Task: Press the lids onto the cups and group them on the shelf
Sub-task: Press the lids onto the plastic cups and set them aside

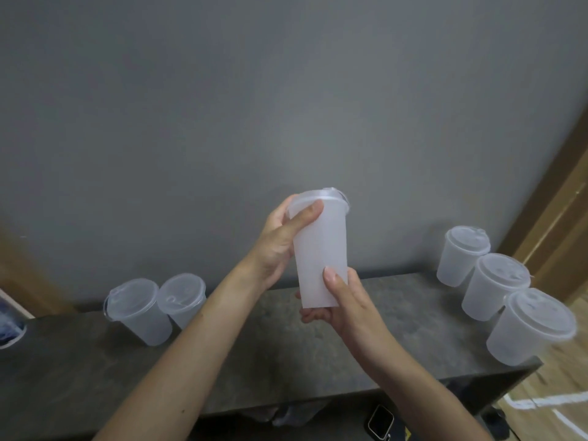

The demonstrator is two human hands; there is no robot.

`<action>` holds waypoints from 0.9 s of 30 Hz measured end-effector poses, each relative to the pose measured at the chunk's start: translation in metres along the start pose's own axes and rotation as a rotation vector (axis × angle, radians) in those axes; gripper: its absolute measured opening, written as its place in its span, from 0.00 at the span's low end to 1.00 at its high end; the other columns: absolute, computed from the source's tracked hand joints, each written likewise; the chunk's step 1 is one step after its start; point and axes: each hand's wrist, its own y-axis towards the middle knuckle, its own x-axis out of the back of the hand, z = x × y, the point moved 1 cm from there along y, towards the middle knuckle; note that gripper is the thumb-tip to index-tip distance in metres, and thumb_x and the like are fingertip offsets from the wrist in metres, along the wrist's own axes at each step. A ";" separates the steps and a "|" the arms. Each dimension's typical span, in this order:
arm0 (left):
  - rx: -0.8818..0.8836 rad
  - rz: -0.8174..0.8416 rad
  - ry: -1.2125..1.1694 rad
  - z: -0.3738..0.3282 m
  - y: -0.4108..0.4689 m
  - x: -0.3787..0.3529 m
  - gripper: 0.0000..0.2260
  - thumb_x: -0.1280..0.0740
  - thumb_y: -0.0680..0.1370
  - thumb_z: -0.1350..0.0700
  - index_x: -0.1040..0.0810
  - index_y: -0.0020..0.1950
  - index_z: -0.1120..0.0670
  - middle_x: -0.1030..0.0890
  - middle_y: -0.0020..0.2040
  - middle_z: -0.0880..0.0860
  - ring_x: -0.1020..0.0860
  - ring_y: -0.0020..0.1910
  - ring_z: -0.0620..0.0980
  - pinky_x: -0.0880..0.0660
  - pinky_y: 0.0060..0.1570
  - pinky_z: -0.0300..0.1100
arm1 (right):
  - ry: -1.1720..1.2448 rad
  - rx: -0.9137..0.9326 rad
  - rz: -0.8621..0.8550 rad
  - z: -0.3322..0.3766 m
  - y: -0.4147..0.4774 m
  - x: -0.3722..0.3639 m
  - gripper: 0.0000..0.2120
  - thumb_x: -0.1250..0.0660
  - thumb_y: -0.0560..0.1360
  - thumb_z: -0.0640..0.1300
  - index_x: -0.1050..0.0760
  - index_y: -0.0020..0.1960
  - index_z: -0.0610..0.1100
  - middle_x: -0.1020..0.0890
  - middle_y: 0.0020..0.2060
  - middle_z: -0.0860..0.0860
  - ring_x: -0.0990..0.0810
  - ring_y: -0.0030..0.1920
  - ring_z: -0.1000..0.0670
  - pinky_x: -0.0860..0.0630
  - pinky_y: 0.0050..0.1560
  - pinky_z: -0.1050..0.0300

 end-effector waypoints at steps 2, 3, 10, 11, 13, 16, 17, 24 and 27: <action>0.030 0.050 -0.120 -0.003 -0.002 0.000 0.33 0.27 0.72 0.45 0.27 0.72 0.61 0.21 0.65 0.64 0.22 0.60 0.60 0.27 0.65 0.58 | 0.297 -0.096 0.142 0.012 -0.002 -0.004 0.29 0.38 0.77 0.63 0.23 0.63 0.39 0.19 0.43 0.40 0.20 0.36 0.46 0.20 0.39 0.54; 0.038 0.070 -0.161 -0.005 -0.003 0.000 0.34 0.27 0.73 0.45 0.28 0.73 0.62 0.23 0.67 0.67 0.23 0.61 0.62 0.28 0.67 0.59 | 0.423 -0.131 0.234 0.018 -0.004 -0.005 0.30 0.41 0.78 0.64 0.19 0.61 0.41 0.20 0.42 0.40 0.22 0.35 0.48 0.21 0.38 0.55; 0.045 -0.054 -0.097 -0.017 -0.005 -0.005 0.26 0.28 0.74 0.48 0.24 0.69 0.59 0.17 0.55 0.57 0.19 0.52 0.53 0.22 0.53 0.50 | 0.424 -0.179 0.271 0.027 -0.012 -0.012 0.32 0.43 0.79 0.66 0.21 0.62 0.39 0.21 0.41 0.40 0.21 0.39 0.45 0.19 0.42 0.53; 0.078 -0.064 -0.079 -0.019 -0.004 -0.005 0.25 0.28 0.75 0.48 0.23 0.68 0.58 0.17 0.55 0.57 0.18 0.51 0.53 0.21 0.51 0.49 | 0.436 -0.194 0.250 0.031 -0.015 -0.014 0.32 0.41 0.79 0.66 0.21 0.61 0.38 0.21 0.41 0.40 0.21 0.39 0.45 0.19 0.42 0.53; 0.215 -0.053 -0.071 -0.019 -0.005 -0.007 0.23 0.29 0.77 0.47 0.22 0.67 0.59 0.17 0.54 0.58 0.18 0.50 0.54 0.21 0.51 0.48 | 0.493 -0.233 0.243 0.039 -0.019 -0.017 0.30 0.41 0.80 0.64 0.18 0.57 0.38 0.21 0.40 0.40 0.21 0.40 0.45 0.18 0.40 0.54; 0.386 -0.029 -0.114 -0.015 -0.007 -0.010 0.24 0.31 0.77 0.43 0.20 0.65 0.60 0.16 0.50 0.59 0.18 0.47 0.55 0.22 0.53 0.49 | 0.495 -0.286 0.239 0.051 -0.022 -0.022 0.31 0.42 0.80 0.64 0.14 0.47 0.39 0.20 0.40 0.40 0.20 0.39 0.45 0.18 0.39 0.55; 0.389 -0.037 -0.115 -0.013 -0.006 -0.009 0.25 0.30 0.77 0.42 0.20 0.65 0.59 0.16 0.50 0.59 0.18 0.47 0.56 0.22 0.55 0.51 | 0.485 -0.296 0.228 0.053 -0.022 -0.022 0.31 0.42 0.80 0.64 0.14 0.47 0.39 0.19 0.40 0.40 0.20 0.39 0.45 0.18 0.39 0.55; 0.088 -0.214 0.084 -0.019 -0.007 -0.006 0.23 0.26 0.73 0.42 0.20 0.62 0.53 0.15 0.58 0.56 0.16 0.51 0.50 0.21 0.49 0.48 | 0.335 -0.234 0.130 0.040 -0.020 -0.018 0.30 0.39 0.79 0.62 0.25 0.66 0.38 0.18 0.46 0.41 0.16 0.46 0.45 0.18 0.45 0.54; 0.075 -0.083 -0.083 -0.021 -0.010 -0.006 0.22 0.28 0.74 0.44 0.22 0.62 0.54 0.16 0.54 0.53 0.18 0.52 0.53 0.23 0.48 0.50 | 0.576 -0.220 0.250 0.046 -0.021 -0.016 0.29 0.42 0.81 0.61 0.21 0.62 0.36 0.17 0.44 0.40 0.16 0.42 0.45 0.17 0.42 0.55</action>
